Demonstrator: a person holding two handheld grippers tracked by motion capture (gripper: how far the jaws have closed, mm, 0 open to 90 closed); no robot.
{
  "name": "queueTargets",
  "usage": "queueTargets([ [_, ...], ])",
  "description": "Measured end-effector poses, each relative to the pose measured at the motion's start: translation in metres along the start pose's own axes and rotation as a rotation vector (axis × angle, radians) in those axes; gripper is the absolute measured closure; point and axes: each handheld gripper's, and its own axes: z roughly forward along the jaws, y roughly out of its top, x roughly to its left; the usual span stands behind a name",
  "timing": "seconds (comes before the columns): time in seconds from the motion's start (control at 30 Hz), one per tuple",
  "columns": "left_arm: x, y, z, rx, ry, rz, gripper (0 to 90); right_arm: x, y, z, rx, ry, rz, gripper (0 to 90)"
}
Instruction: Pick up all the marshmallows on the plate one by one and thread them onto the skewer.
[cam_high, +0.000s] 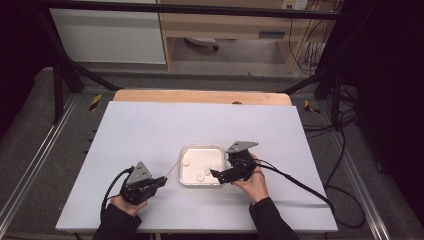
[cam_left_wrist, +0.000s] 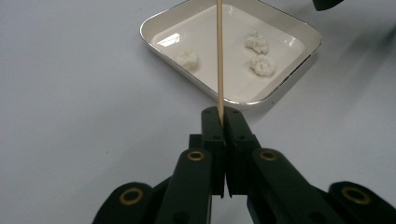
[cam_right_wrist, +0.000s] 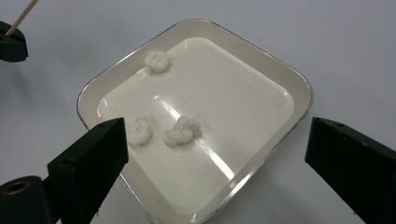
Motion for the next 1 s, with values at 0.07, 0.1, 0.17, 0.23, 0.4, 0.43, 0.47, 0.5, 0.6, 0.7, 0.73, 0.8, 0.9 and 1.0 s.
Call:
queueTargets([
  [0.07, 0.000, -0.001, 0.000, 0.000, -0.003, 0.000, 88.2, 0.002, 0.003, 0.007, 0.007, 0.002, -0.014, 11.3],
  [0.1, 0.000, -0.001, 0.001, 0.002, -0.003, 0.001, 88.2, 0.003, 0.003, 0.009, 0.010, 0.003, -0.018, 13.0],
  [0.17, 0.000, -0.001, 0.001, 0.003, -0.006, -0.001, 88.2, 0.004, 0.004, 0.015, 0.011, 0.017, -0.016, 18.0],
  [0.23, 0.000, -0.001, 0.001, 0.001, -0.005, 0.001, 88.2, 0.006, 0.004, 0.020, 0.019, 0.016, -0.030, 21.3],
  [0.4, -0.001, -0.001, 0.001, 0.002, -0.008, 0.000, 88.2, 0.010, 0.002, 0.031, 0.036, 0.031, -0.051, 32.7],
  [0.43, -0.001, -0.001, 0.002, 0.003, -0.010, 0.000, 88.2, 0.010, 0.002, 0.033, 0.038, 0.036, -0.048, 34.6],
  [0.47, -0.001, -0.001, 0.002, 0.005, -0.011, 0.001, 88.2, 0.010, 0.001, 0.034, 0.038, 0.039, -0.049, 36.7],
  [0.5, -0.001, -0.001, 0.002, 0.005, -0.010, 0.003, 88.2, 0.009, 0.001, 0.035, 0.038, 0.038, -0.051, 38.4],
  [0.6, -0.001, -0.001, 0.002, 0.005, -0.013, 0.003, 88.2, 0.010, -0.001, 0.038, 0.045, 0.039, -0.065, 43.8],
  [0.7, -0.002, -0.001, 0.003, 0.008, -0.016, 0.003, 88.2, 0.010, -0.002, 0.041, 0.042, 0.041, -0.076, 47.0],
  [0.73, -0.002, -0.001, 0.003, 0.008, -0.016, 0.004, 88.2, 0.010, -0.003, 0.041, 0.043, 0.043, -0.077, 47.8],
  [0.8, -0.002, -0.001, 0.004, 0.009, -0.018, 0.007, 88.2, 0.011, -0.003, 0.042, 0.043, 0.046, -0.082, 50.0],
  [0.9, -0.003, -0.001, 0.004, 0.010, -0.019, 0.008, 88.2, 0.011, -0.005, 0.043, 0.050, 0.046, -0.093, 53.3],
  [1.0, -0.003, -0.001, 0.004, 0.009, -0.020, 0.006, 88.2, 0.012, -0.006, 0.044, 0.052, 0.049, -0.100, 56.8],
])
